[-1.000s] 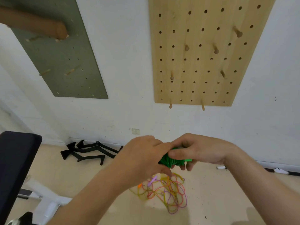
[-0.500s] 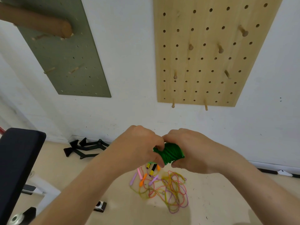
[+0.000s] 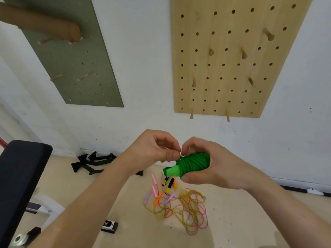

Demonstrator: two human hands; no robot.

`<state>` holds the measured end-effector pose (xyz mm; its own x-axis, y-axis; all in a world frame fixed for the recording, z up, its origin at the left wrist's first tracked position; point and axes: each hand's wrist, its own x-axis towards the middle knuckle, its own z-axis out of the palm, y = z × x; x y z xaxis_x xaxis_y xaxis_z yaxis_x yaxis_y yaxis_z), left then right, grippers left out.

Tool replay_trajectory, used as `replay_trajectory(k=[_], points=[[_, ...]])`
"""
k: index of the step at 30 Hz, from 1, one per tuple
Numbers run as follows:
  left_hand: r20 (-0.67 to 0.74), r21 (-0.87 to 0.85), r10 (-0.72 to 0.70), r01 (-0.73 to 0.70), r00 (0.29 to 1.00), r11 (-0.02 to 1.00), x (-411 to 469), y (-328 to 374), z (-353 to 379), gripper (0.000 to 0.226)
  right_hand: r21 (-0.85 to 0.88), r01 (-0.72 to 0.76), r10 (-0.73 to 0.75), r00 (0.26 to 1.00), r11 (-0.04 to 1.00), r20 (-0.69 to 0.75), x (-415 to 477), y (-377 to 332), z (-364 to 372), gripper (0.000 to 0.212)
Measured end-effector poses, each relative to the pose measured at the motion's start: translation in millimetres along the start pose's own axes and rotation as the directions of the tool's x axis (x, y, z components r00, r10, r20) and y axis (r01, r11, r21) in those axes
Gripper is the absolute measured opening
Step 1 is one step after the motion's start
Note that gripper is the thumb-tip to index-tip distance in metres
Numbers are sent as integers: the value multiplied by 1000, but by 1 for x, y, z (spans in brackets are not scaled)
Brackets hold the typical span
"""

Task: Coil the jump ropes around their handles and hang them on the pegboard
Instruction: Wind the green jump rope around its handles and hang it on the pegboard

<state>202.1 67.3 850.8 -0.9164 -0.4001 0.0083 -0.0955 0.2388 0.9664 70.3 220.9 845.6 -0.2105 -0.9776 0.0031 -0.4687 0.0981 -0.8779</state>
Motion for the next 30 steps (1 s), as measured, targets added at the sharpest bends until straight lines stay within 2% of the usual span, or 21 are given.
replay_trajectory(k=[4, 6, 8, 11, 14, 16, 18, 20, 22, 24, 25, 27, 28, 30], points=[[-138, -167, 48, -71, 989, 983, -5, -7, 14, 4, 285, 43, -50, 999, 958, 19, -3, 7, -6, 50], [-200, -158, 64, -97, 978, 983, -8, -12, 19, 25, 415, 51, -57, 998, 908, 2, -3, 14, -2, 52], [-194, -123, 104, -129, 976, 984, -14, -17, 23, 40, 591, 34, -23, 999, 806, -27, -3, 22, 5, 53], [-143, -105, 128, -144, 981, 984, -24, -17, 27, 33, 749, 5, 53, 997, 662, -53, 0, 28, 15, 50], [-118, -87, 135, -146, 984, 985, -32, -10, 34, 24, 804, -23, 117, 991, 594, -58, 2, 28, 24, 37], [-235, 6, 138, -141, 962, 990, -32, -9, 40, 26, 789, -37, 138, 989, 613, -61, 1, 25, 29, 34], [-365, -5, 86, -94, 927, 996, -29, -13, 45, 35, 665, -24, 134, 984, 747, -115, -1, 20, 32, 29], [-405, -48, 52, -78, 913, 996, -28, -16, 47, 37, 457, -5, 113, 971, 889, -210, -2, 15, 30, 26], [-414, -74, 44, -82, 909, 994, -28, -18, 49, 34, 182, -8, 57, 962, 983, -268, -4, 12, 27, 24], [-422, -115, 33, -89, 906, 989, -28, -16, 51, 31, -89, -41, 15, 961, 995, -278, -6, 11, 25, 27], [-423, -133, 28, -93, 906, 987, -28, -14, 52, 28, -139, -47, 5, 958, 989, -285, -7, 11, 25, 34], [-417, -121, 45, -104, 908, 987, -26, -11, 56, 24, -112, -21, -17, 943, 993, -332, -8, 10, 24, 41], [-419, -111, 56, -113, 906, 987, -26, -10, 58, 24, -48, 8, -25, 934, 999, -356, -7, 10, 25, 36], [-439, -109, 74, -135, 895, 985, -26, -8, 61, 27, 188, 58, 20, 922, 980, -387, -6, 8, 24, 19]])
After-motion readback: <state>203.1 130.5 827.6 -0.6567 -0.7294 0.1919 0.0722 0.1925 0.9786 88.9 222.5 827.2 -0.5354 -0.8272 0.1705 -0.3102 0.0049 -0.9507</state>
